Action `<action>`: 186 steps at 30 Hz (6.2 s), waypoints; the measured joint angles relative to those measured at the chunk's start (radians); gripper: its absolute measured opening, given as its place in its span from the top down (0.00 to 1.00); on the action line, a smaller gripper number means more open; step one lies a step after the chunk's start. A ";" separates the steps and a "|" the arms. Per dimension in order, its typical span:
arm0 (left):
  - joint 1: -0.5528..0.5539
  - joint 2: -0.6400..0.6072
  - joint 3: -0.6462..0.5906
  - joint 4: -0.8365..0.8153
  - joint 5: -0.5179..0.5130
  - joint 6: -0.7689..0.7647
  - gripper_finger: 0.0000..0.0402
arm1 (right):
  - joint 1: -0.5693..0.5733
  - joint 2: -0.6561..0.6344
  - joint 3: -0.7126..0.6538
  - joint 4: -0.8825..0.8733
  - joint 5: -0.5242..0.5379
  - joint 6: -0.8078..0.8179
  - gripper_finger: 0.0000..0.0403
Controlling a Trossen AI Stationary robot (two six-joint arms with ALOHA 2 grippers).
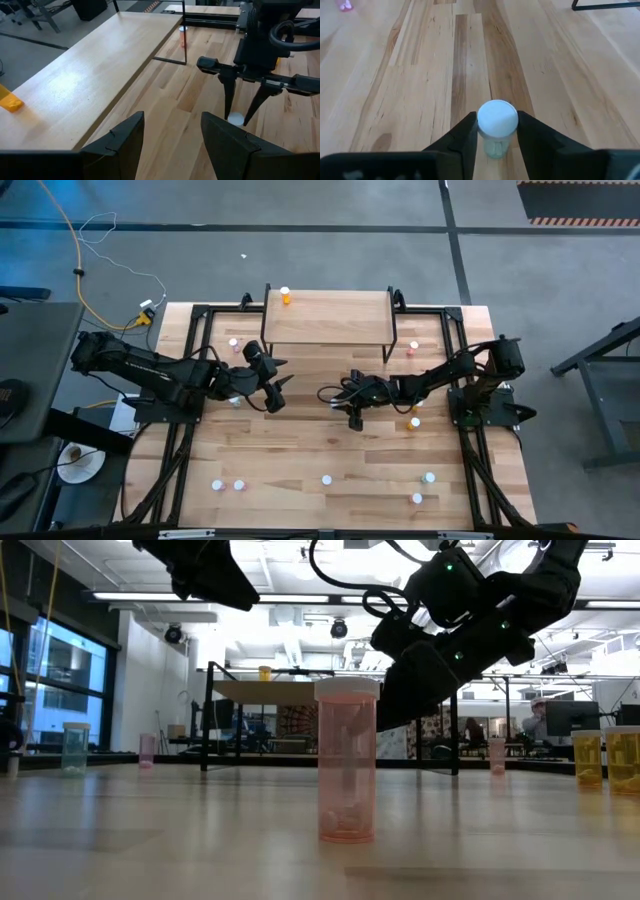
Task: Pick and place medicine bottles onto shelf by color
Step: Put the top right blue pill bottle on the shelf, then put the bottom right purple pill bottle on the shelf
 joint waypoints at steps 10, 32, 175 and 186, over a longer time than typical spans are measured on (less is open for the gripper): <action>0.000 0.000 0.000 0.000 0.000 0.000 0.53 | 0.000 0.000 0.000 0.001 0.010 -0.005 0.72; 0.000 0.000 0.000 0.000 0.023 0.000 0.53 | -0.001 -0.152 0.000 -0.010 0.011 0.008 0.73; 0.179 0.000 0.000 0.071 0.120 0.087 0.53 | -0.721 -0.332 0.392 -0.686 0.056 -0.069 0.63; 0.178 0.000 0.000 0.071 0.120 0.112 0.53 | -0.708 -0.385 0.392 -0.686 0.047 -0.069 0.63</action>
